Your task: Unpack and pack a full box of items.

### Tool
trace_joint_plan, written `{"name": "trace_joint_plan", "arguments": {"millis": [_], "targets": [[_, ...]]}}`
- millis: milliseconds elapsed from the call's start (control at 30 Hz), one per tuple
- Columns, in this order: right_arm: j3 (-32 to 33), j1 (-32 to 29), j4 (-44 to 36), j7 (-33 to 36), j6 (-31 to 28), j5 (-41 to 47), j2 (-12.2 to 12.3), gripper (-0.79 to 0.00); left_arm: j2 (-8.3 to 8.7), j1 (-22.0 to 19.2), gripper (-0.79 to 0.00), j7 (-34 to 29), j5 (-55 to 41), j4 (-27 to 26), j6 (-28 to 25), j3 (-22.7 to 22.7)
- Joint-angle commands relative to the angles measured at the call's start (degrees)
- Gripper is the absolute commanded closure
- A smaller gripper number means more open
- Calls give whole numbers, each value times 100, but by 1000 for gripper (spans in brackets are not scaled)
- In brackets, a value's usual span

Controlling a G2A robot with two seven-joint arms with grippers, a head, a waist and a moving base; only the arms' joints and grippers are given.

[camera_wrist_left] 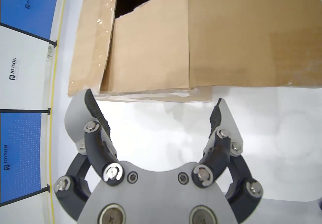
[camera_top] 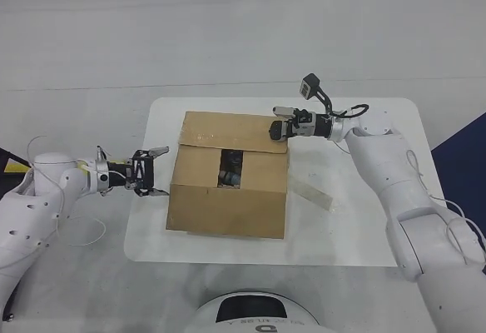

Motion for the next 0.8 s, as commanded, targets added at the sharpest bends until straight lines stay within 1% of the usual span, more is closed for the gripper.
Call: {"name": "trace_joint_plan", "arguments": {"millis": [0, 200, 333, 433, 500, 533, 600, 667, 767], "targets": [[0, 0, 0, 0, 0, 0, 0, -785, -8, 2, -785, -15, -136, -52, -40, -5], [0, 0, 0, 0, 0, 0, 0, -785, -15, 63, -785, -33, -162, -194, -108, 92], [0, 0, 0, 0, 0, 0, 0, -785, -21, 30, -785, 142, -434, -147, -237, 68], [0, 0, 0, 0, 0, 0, 0, -785, -24, -28, -785, 321, -873, 27, -442, -36], [0, 0, 0, 0, 0, 0, 0, -785, -50, -88, -785, 235, -1357, 259, -468, -144], [0, 0, 0, 0, 0, 0, 0, -785, -81, -132, -785, 45, -1711, 419, -404, -206], [0, 0, 0, 0, 0, 0, 0, -785, -154, -252, -785, -441, -2255, 469, -353, -203], [0, 0, 0, 0, 0, 0, 0, -785, -218, -371, -785, -988, -2577, 485, -226, -165], [0, 0, 0, 0, 0, 0, 0, -785, -303, -496, -785, -1698, -2806, 407, -25, -38]]}}
